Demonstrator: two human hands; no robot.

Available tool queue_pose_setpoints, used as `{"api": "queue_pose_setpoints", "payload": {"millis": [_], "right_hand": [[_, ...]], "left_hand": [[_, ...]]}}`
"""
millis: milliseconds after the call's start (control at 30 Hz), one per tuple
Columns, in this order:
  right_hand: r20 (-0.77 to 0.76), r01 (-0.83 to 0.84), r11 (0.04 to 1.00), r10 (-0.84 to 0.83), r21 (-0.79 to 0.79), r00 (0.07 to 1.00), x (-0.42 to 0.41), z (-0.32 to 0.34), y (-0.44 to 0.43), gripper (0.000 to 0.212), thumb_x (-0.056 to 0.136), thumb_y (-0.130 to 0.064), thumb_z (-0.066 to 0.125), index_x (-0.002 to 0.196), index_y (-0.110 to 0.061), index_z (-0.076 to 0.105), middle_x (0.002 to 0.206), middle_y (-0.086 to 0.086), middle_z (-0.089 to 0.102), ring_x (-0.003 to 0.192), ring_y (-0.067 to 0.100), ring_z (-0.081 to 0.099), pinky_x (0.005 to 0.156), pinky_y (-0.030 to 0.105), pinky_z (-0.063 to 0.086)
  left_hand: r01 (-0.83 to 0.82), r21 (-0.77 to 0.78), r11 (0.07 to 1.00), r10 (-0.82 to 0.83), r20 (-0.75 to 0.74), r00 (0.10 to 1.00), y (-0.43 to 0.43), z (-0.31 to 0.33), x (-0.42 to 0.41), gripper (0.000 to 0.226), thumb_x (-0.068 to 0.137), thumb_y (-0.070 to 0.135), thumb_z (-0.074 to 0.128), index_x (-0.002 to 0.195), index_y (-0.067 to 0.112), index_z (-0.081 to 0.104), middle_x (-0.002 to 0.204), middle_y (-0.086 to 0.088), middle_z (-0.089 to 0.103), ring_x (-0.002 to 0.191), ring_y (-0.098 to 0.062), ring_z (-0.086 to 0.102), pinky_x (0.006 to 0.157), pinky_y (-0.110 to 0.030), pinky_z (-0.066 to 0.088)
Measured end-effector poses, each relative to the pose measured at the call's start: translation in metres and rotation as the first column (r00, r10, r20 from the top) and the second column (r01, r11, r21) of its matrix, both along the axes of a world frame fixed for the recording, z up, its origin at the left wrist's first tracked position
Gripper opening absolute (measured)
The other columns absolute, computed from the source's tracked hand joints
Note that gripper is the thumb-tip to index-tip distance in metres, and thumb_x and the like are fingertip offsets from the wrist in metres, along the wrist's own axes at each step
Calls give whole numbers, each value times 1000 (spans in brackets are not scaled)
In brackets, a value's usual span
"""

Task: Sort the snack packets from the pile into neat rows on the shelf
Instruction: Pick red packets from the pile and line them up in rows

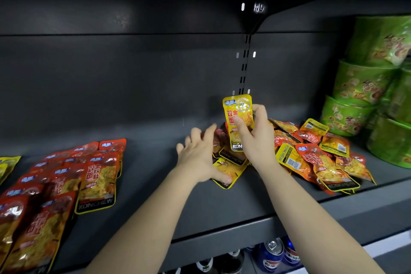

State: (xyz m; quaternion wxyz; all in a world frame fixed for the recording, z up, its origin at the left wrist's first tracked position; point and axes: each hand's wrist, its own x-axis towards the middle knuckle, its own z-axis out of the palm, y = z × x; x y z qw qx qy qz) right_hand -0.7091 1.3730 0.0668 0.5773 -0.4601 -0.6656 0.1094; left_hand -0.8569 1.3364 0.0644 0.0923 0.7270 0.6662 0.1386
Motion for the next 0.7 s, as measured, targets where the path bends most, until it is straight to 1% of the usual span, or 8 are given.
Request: {"api": "queue_pose_setpoints", "payload": {"millis": [133,200,267,367,433,533,600,700], "right_hand": [[37,17,1000,-17,-1,999,0,-1,0,27,94,-34,57,110,-15,48,80,-10,62,68,10,61,61,33,50],[55,17,1000,-17,-2,998,0,-1,-1,28,94,-35,57,111,-15,48,81,-6,64,69,12,62,62,36,51],[67,14,1000,-14,4,998,-1,-1,-1,28,94,-34,57,111,-14,48,82,0,65,69,16,62,62,39,50],[87,22,1000,-23,14,996,-1,-3,-1,28,94,-35,57,111,-14,48,81,-1,65,67,15,62,61,38,49],[89,19,1000,-19,8,996,0,-3,-1,28,94,-34,58,111,-15,47,82,-4,64,68,12,62,61,36,50],[97,14,1000,-14,-3,995,-1,-4,0,28,94,-34,58,110,-15,47,83,-5,64,69,11,62,61,33,49],[104,13,1000,-12,-8,995,-1,-4,1,28,94,-35,58,111,-15,47,83,-5,64,69,11,62,60,31,49],[112,0,1000,1,-11,994,-1,-5,0,27,94,-34,59,109,-16,46,81,-8,63,66,10,61,58,31,48]], "left_hand": [[-5,-176,984,9,19,1000,0,8,-24,130,51,47,89,151,35,7,144,-4,24,138,-28,28,110,-45,20],[11,-226,974,0,49,999,2,11,-33,120,55,39,90,149,35,16,145,-3,26,138,-27,31,113,-47,21],[52,-246,968,-21,127,992,4,9,-40,107,56,34,91,144,35,29,141,-1,33,133,-25,39,111,-48,29],[105,-209,972,-57,222,973,3,5,-35,79,61,48,86,128,34,46,120,7,45,119,-16,49,104,-44,39],[97,-127,987,-69,208,976,1,5,-26,69,63,57,80,119,32,49,112,10,47,109,-13,51,100,-43,41],[89,-42,995,-79,192,978,0,3,-15,74,57,54,85,116,27,49,114,6,46,106,-17,51,94,-38,43],[100,-52,994,-87,207,974,-1,3,-12,80,53,47,89,118,26,47,115,5,45,109,-19,50,92,-35,44],[106,-125,987,-85,163,983,-2,5,-12,87,54,44,90,125,24,42,118,2,48,115,-20,49,92,-32,42]]}}
